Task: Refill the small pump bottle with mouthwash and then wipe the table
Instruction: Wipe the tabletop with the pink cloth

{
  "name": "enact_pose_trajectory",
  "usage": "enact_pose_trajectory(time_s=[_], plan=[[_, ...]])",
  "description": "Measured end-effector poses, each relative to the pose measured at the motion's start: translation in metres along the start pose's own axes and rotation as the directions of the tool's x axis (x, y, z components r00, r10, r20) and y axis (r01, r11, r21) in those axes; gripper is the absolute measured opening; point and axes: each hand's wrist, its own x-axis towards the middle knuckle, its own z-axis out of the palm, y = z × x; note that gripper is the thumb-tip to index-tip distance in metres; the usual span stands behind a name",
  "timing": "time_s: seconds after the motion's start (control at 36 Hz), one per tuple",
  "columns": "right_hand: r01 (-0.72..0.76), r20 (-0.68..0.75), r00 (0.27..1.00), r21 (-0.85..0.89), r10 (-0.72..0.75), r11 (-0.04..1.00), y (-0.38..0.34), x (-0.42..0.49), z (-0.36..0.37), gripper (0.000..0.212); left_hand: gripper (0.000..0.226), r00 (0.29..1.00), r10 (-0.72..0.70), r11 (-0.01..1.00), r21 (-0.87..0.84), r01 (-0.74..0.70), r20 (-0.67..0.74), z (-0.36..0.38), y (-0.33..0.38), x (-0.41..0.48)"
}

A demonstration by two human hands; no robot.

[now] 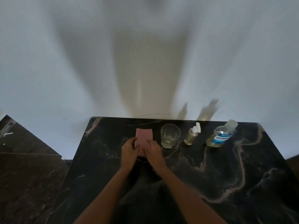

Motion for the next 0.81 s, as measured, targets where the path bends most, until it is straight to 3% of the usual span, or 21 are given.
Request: enact_pose_trajectory(time_s=[0.22,0.53,0.81], plan=[[-0.024,-0.018,1.000,-0.135,0.021,0.991,0.000,0.036,0.024,0.052,0.029,1.000,-0.018,0.998,0.063,0.019,-0.014,0.008,-0.013,0.038],[-0.204,-0.249,0.959,-0.293,0.131,0.934,0.009,0.056,0.037,0.034,0.025,0.997,-0.080,0.990,0.116,0.078,0.007,0.026,-0.026,0.060],[-0.293,-0.251,0.939,-0.229,0.235,0.928,0.004,0.065,0.036,0.028,0.023,0.992,-0.121,0.984,0.136,0.117,0.019,0.030,-0.035,0.066]])
